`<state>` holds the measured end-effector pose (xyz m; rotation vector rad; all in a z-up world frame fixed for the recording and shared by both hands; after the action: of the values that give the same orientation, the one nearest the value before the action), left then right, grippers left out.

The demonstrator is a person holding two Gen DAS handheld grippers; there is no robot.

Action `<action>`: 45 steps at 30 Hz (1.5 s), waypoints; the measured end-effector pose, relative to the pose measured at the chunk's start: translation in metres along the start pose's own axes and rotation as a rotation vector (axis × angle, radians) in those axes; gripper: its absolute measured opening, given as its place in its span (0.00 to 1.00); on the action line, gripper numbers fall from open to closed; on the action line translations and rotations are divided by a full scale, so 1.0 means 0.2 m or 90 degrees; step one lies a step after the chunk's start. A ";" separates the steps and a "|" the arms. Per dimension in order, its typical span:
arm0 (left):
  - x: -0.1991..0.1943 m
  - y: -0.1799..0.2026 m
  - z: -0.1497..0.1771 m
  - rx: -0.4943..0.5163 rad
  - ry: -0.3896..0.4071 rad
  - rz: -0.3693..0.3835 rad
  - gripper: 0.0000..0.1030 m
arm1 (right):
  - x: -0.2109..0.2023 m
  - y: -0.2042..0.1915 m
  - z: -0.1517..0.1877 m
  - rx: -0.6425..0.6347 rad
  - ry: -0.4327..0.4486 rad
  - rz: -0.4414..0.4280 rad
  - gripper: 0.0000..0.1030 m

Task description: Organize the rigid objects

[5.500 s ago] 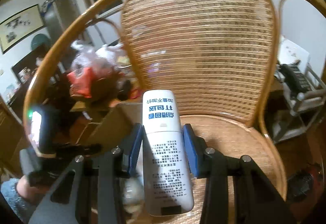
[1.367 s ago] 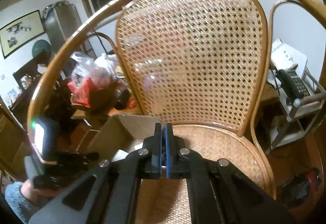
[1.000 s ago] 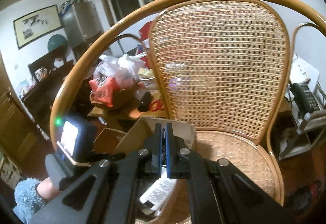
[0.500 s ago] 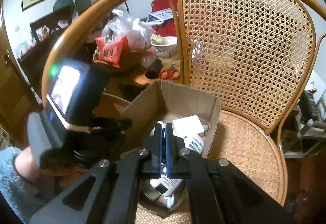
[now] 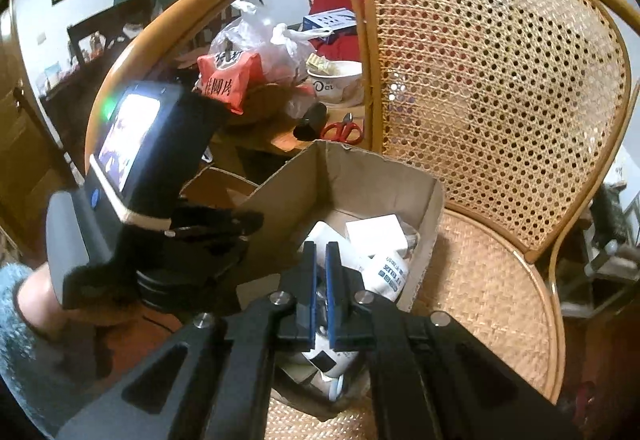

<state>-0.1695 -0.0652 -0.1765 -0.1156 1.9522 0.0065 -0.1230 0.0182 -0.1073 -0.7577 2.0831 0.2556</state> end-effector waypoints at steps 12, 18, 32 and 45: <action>-0.12 0.01 -0.02 0.010 0.046 -0.014 0.07 | -0.15 0.17 -0.01 0.066 0.027 0.017 0.33; -0.30 0.03 -0.02 0.025 0.114 -0.006 0.12 | -0.23 0.26 0.09 0.059 0.029 0.077 0.63; -0.69 0.08 0.13 0.034 0.256 -0.004 0.85 | -0.51 0.51 0.30 0.161 0.080 0.158 0.93; -0.84 0.14 0.28 0.055 0.327 -0.019 0.99 | -0.79 0.48 0.43 0.167 0.172 0.216 1.00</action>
<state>-0.0574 -0.0204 -0.0429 -0.0941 2.4590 -0.1398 -0.0562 0.1992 -0.0416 -0.2892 2.4388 0.0619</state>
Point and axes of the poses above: each gripper's, at about its wrist camera, not at the fingertips, and x roughly the way its jaws point, y to its right, z to its underside, the point moved 9 cm from there along x, roughly the way its jaws point, and after that the axes turned 9 degrees about -y, right-handed, at the moved point
